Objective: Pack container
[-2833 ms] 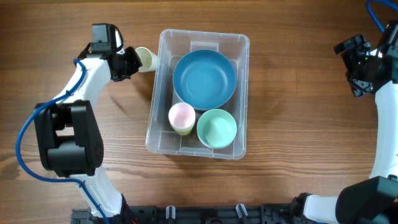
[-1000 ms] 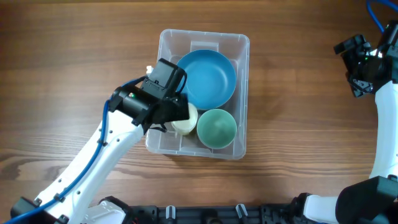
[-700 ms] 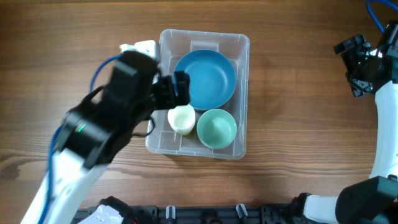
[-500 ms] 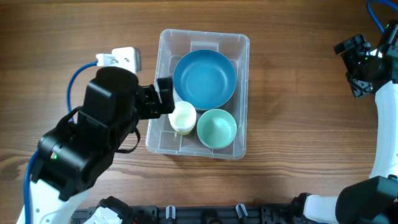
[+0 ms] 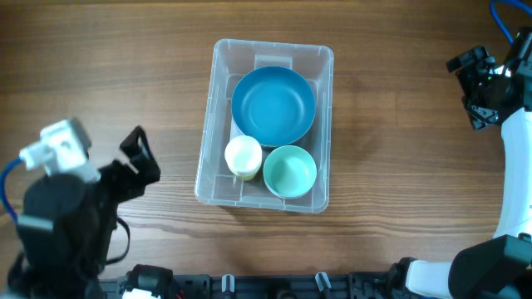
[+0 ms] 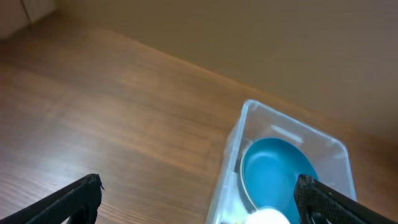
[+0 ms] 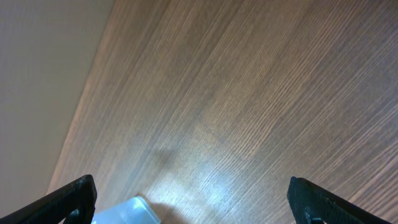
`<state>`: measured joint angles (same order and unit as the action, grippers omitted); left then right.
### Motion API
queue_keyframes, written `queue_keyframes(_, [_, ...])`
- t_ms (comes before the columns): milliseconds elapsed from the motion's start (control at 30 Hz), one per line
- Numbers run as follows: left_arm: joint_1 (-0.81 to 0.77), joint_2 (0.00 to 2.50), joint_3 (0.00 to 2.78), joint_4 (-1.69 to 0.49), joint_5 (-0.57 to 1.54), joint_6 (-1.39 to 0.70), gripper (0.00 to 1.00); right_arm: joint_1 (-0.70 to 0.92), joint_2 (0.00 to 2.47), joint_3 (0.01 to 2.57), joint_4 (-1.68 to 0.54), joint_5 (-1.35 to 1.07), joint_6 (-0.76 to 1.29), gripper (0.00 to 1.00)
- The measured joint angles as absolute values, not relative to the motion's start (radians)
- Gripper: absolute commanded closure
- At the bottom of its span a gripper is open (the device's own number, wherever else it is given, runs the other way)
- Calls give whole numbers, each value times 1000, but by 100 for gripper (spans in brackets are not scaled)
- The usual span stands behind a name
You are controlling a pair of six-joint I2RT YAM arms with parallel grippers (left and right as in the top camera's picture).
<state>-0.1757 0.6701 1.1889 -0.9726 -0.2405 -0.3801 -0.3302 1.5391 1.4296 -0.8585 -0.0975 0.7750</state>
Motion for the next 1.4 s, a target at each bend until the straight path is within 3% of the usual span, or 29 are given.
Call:
queue_keyframes(367, [-99,220,574,-720,-173,-320,0,-330,1539,1430,-859,-97,775,0])
queue_keyframes(633, [-91,50,311,-611,-155,-319,0,-330,1539,1430,-859,-97,775,0])
queue_keyframes(1400, [-64,14,219,-763,-151,-319,0,-330,1539,1430,-858,-98,775,0])
